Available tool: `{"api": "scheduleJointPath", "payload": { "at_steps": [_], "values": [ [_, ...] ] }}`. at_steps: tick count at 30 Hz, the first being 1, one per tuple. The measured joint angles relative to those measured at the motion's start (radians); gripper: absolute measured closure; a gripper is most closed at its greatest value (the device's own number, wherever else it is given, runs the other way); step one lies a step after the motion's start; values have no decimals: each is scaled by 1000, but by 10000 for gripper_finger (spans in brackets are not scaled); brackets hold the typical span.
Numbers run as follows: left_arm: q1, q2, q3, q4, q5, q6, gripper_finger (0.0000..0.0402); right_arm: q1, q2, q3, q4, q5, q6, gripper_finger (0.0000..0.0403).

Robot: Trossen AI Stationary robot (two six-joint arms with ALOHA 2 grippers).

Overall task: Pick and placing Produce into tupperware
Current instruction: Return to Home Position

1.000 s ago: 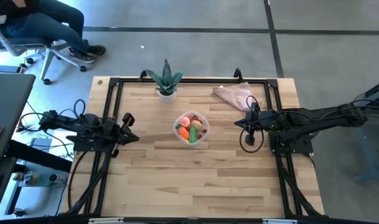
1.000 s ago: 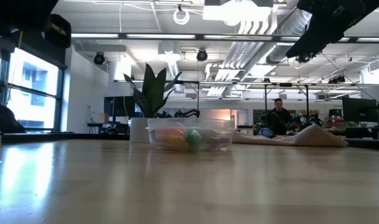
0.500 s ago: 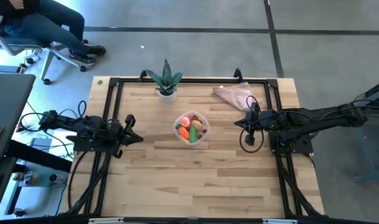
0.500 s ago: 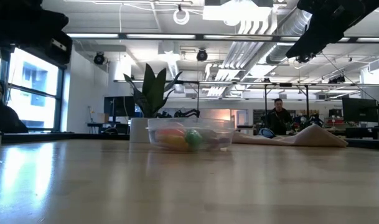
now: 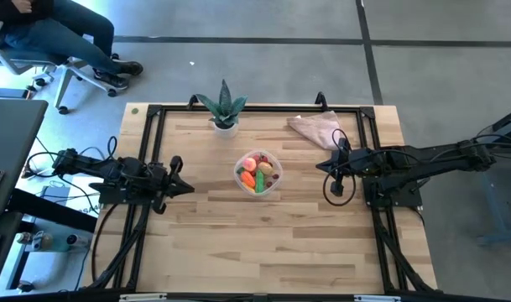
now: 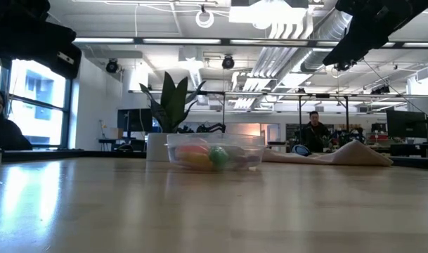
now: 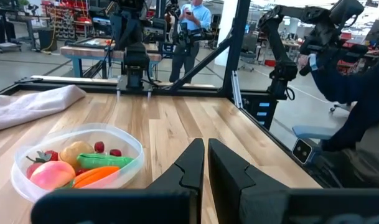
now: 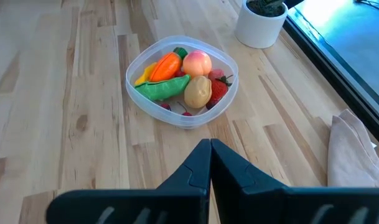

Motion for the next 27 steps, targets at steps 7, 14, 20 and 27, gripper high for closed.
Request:
{"api": "scheduleJointPath", "payload": {
  "at_steps": [7,14,20,27],
  "values": [
    [0,0,0,0,0,0,389,0,0,0,19,-2,79,402],
    [0,0,0,0,0,0,389,-1,0,-1,218,-39,77,402],
    [0,0,0,0,0,0,389,-36,-71,96,235,-74,-87,402],
    [0,0,0,1,0,0,389,-72,-346,147,148,-81,-111,402]
  ]
}}
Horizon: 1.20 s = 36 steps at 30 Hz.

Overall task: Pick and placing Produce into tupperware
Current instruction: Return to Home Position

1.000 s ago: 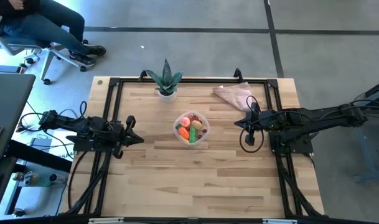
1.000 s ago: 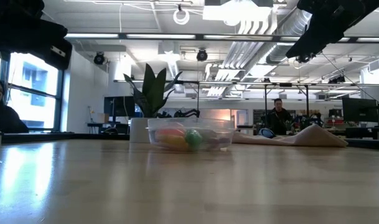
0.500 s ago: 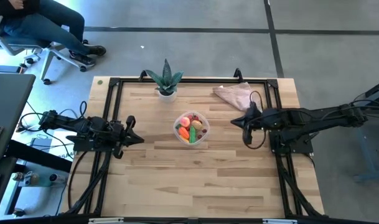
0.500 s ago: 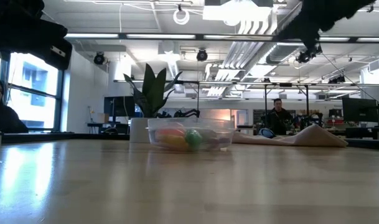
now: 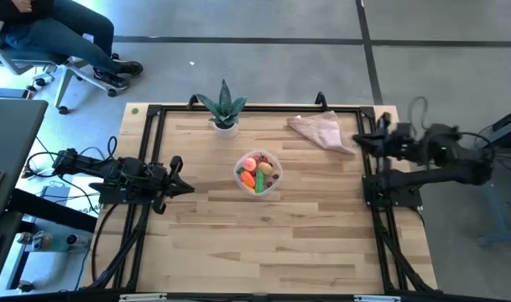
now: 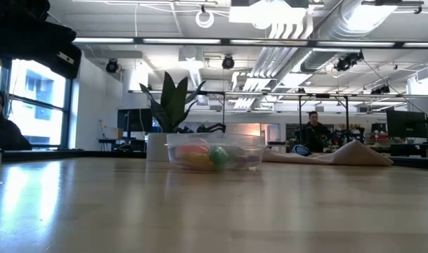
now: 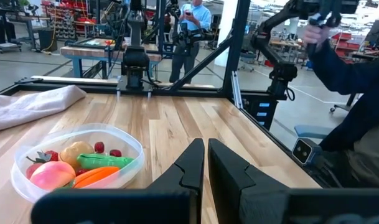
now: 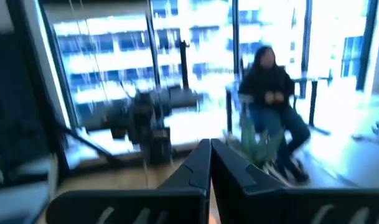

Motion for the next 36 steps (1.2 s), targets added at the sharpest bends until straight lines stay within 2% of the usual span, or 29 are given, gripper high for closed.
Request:
{"api": "scheduleJointPath", "payload": {
  "at_steps": [6,10,14,22,27,36],
  "values": [
    [0,0,0,0,0,0,389,0,-271,-152,99,-22,37,402],
    [0,0,0,0,0,0,389,0,-391,-232,119,-41,62,402],
    [0,0,0,0,0,0,389,0,-385,-312,145,-57,78,402],
    [0,4,1,-18,0,0,389,1,-360,-614,489,-159,164,402],
    [0,4,1,-17,0,0,389,0,-359,-709,499,-190,193,402],
    [0,4,1,-17,0,0,389,0,-358,-776,478,-212,156,402]
  ]
}}
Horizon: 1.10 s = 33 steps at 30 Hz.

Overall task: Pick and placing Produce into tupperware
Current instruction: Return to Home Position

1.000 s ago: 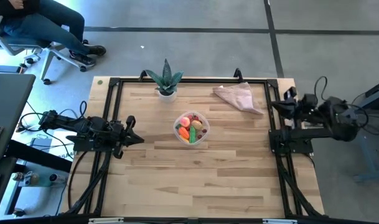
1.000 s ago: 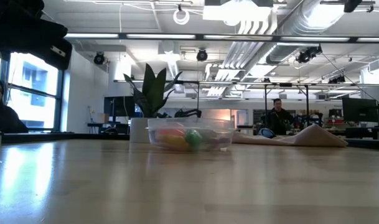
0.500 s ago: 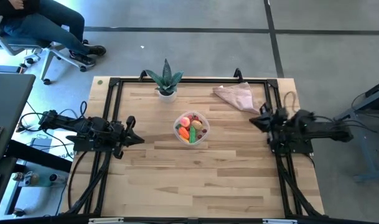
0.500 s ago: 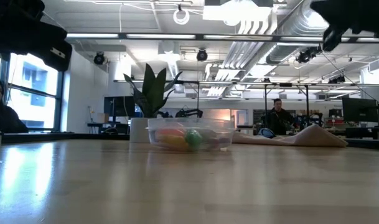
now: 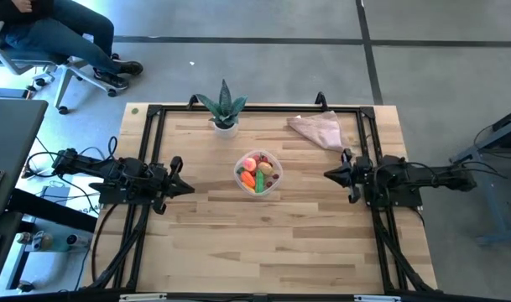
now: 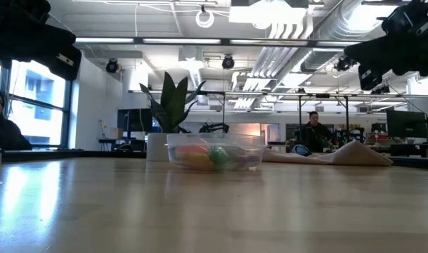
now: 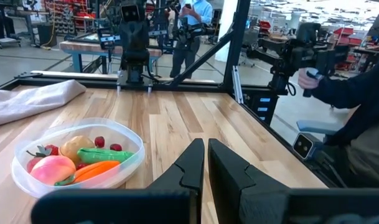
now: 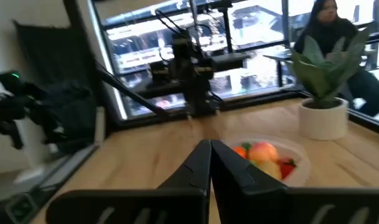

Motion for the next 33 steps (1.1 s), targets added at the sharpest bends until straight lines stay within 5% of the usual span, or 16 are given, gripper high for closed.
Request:
{"api": "scheduleJointPath", "payload": {
  "at_steps": [14,33],
  "values": [
    [0,0,0,1,0,0,389,0,17,-1,-82,114,-270,402],
    [0,0,0,0,0,0,389,0,17,-1,-85,115,-94,402]
  ]
}}
